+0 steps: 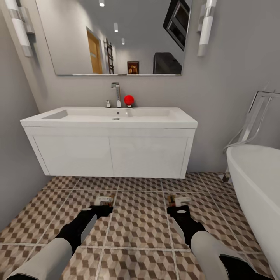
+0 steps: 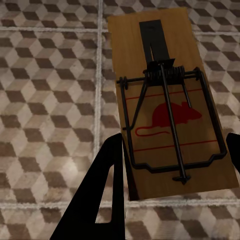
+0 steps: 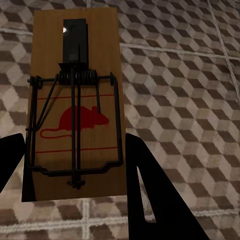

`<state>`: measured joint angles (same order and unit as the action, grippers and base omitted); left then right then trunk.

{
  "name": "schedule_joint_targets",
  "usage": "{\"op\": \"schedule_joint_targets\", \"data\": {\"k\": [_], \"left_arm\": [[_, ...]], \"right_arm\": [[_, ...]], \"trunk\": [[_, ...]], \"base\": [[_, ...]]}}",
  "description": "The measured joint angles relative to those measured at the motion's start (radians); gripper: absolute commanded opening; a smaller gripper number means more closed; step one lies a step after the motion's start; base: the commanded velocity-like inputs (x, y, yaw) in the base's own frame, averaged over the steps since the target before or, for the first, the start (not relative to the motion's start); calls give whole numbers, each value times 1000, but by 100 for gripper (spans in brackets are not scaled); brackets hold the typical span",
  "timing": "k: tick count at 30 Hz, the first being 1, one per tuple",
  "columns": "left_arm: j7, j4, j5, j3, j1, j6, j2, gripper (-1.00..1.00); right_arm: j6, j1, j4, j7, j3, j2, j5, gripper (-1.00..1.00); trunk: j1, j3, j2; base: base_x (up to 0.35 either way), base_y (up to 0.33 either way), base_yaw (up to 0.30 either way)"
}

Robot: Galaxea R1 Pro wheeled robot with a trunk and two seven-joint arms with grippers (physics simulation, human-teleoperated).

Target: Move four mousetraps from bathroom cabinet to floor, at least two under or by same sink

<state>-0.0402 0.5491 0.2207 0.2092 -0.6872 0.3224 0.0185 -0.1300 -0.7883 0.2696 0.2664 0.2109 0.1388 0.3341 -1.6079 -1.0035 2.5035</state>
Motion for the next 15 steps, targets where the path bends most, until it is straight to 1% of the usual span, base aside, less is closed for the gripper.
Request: {"op": "schedule_joint_targets", "data": {"k": [15], "left_arm": [[0, 0, -1, 0, 0, 0, 0, -100]], "right_arm": [[0, 0, 0, 0, 0, 0, 0, -100]], "trunk": [[0, -18, 0]], "base": [[0, 0, 159]]}}
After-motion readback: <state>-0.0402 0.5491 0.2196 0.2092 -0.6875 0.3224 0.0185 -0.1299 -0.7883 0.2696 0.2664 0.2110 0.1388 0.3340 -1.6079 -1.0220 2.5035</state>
